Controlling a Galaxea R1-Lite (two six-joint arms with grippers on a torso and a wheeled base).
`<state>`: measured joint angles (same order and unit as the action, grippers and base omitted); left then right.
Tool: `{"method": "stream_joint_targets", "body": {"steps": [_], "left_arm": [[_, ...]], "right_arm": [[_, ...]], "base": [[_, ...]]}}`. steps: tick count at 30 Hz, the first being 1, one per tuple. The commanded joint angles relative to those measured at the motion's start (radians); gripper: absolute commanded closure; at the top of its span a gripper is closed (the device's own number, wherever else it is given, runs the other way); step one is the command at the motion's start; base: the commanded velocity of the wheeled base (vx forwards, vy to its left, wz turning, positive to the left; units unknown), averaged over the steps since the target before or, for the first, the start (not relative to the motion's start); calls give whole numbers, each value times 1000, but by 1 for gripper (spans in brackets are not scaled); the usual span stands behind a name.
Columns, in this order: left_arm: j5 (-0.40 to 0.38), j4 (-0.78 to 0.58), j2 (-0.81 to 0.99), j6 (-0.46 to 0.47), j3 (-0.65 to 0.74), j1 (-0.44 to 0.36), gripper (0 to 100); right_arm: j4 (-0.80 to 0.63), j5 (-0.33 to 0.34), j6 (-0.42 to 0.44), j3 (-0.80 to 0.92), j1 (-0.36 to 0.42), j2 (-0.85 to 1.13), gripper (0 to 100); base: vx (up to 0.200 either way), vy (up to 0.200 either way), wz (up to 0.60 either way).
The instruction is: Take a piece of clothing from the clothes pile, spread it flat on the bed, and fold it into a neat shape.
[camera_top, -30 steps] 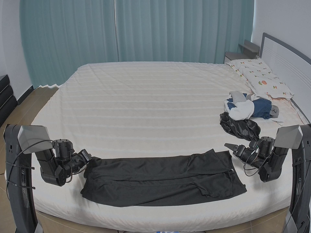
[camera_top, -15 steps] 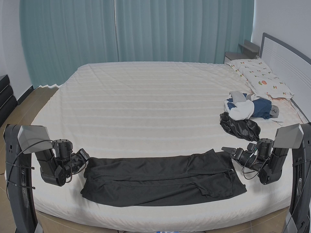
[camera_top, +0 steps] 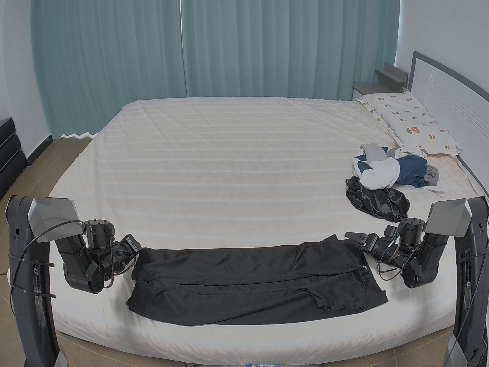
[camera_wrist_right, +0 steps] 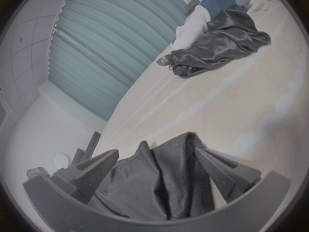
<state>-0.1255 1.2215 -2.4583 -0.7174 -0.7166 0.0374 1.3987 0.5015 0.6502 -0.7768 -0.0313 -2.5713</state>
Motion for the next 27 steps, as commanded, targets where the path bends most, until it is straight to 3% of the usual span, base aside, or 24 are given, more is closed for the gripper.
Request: {"method": "stream_joint_targets", "body": {"steps": [1, 3, 4, 27], "left_arm": [[0, 1, 1, 1, 0, -1, 100], [0, 1, 1, 0, 0, 1, 100], [0, 1, 1, 0, 0, 1, 100], [-2, 1, 2, -7, 0, 2, 100]], "right_arm": [[-1, 0, -3, -25, 2, -27, 0], [-3, 0, -3, -27, 2, -27, 0], [-3, 0, -3, -27, 1, -26, 100], [29, -37, 6, -56, -32, -30, 100]], "base": [[0, 0, 0], [0, 0, 0], [0, 0, 0], [0, 0, 0]]}}
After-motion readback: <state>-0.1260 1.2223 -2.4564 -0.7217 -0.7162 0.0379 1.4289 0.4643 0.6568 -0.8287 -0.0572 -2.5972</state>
